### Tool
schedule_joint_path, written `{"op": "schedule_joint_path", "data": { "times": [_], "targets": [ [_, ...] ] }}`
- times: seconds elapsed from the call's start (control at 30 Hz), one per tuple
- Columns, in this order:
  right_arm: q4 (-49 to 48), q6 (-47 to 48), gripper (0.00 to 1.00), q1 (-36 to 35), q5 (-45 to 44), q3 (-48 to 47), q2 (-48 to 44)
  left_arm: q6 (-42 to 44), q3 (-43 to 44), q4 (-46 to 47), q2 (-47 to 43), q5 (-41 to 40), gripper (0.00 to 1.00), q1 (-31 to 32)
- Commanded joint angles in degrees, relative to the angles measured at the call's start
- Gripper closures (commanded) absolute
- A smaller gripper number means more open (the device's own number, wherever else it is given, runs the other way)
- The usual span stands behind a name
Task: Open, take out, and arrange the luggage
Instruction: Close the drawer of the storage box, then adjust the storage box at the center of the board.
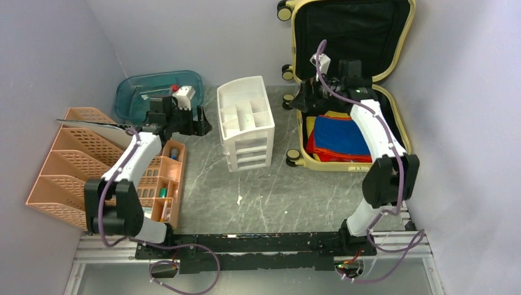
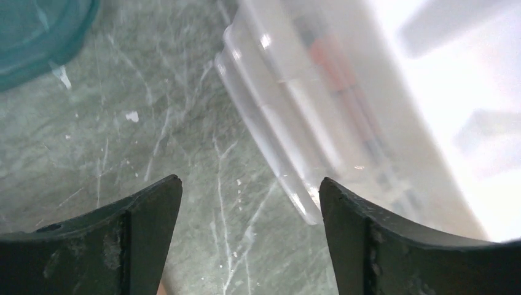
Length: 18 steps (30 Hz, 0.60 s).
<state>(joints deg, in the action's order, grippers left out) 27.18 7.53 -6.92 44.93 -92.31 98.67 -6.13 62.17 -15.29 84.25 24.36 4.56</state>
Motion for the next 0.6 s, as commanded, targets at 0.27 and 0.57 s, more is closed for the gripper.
{"op": "schedule_joint_path", "data": {
  "times": [0.27,0.57],
  "targets": [
    [14.71,27.29,0.0,-0.68,3.77,9.17,-20.1,16.57,-0.75,-8.66,-17.72,3.7,0.01,-0.07],
    [3.19,24.7,0.0,-6.63,1.62,25.75,-30.48,25.95,-6.29,-15.48,-25.07,4.72,0.01,-0.07]
  ]
}}
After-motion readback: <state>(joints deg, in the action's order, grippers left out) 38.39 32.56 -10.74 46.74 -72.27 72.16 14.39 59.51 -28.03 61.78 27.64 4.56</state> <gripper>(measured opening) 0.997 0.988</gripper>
